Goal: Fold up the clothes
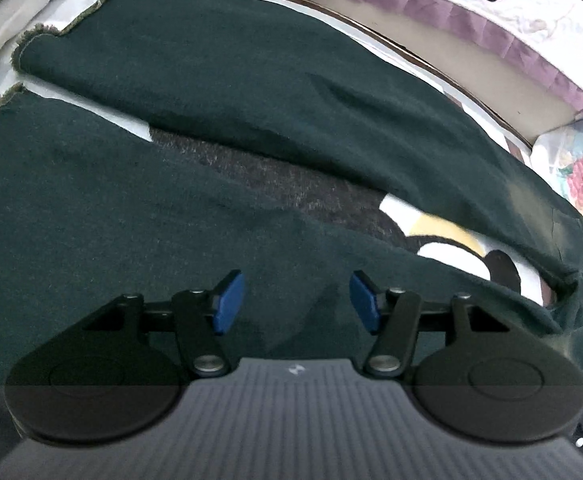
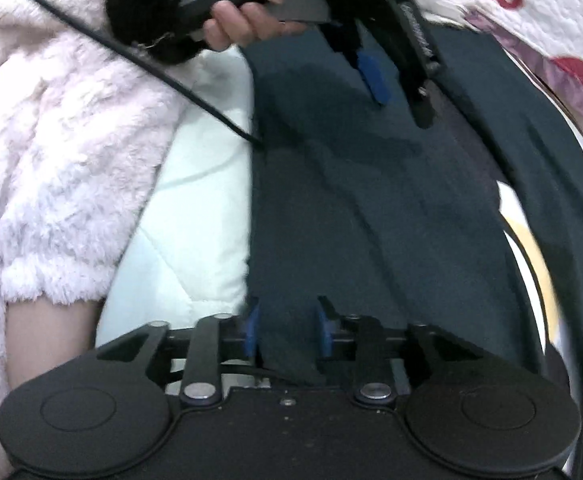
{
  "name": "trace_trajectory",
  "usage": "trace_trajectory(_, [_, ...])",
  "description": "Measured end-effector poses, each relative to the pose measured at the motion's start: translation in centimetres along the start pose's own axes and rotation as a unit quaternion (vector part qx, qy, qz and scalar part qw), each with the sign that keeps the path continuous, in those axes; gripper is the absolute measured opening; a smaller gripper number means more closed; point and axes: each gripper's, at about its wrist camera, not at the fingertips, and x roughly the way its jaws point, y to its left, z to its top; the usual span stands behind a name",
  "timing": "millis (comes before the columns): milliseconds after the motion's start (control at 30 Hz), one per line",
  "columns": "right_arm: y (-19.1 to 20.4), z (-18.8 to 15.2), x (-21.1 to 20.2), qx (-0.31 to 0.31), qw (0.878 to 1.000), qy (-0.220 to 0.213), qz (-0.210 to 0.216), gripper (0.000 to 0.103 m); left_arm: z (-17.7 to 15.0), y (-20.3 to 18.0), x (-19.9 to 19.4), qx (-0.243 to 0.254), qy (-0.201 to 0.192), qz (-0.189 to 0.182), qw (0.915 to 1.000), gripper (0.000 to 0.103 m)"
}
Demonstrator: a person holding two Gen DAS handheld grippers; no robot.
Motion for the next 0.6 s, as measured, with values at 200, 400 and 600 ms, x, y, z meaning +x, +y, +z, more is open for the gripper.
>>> trace_trajectory(200, [0.7, -0.4, 0.0, 0.002, 1.0, 0.013, -0.004, 0.054, 0.2, -0.2, 0.3, 0.002, 0.002, 0.008, 1.0, 0.058])
trace_trajectory(400, [3.1, 0.1, 1.7, -0.095, 0.992, 0.03, -0.08, 0.056, 0.3, -0.2, 0.0, 0.01, -0.003, -0.006, 0.9999, 0.058])
trace_trajectory(600, [1.0, 0.3, -0.4, -0.028, 0.994, -0.034, -0.1, 0.006, 0.0, -3.0, -2.1, 0.087, -0.046, -0.082, 0.9917, 0.059])
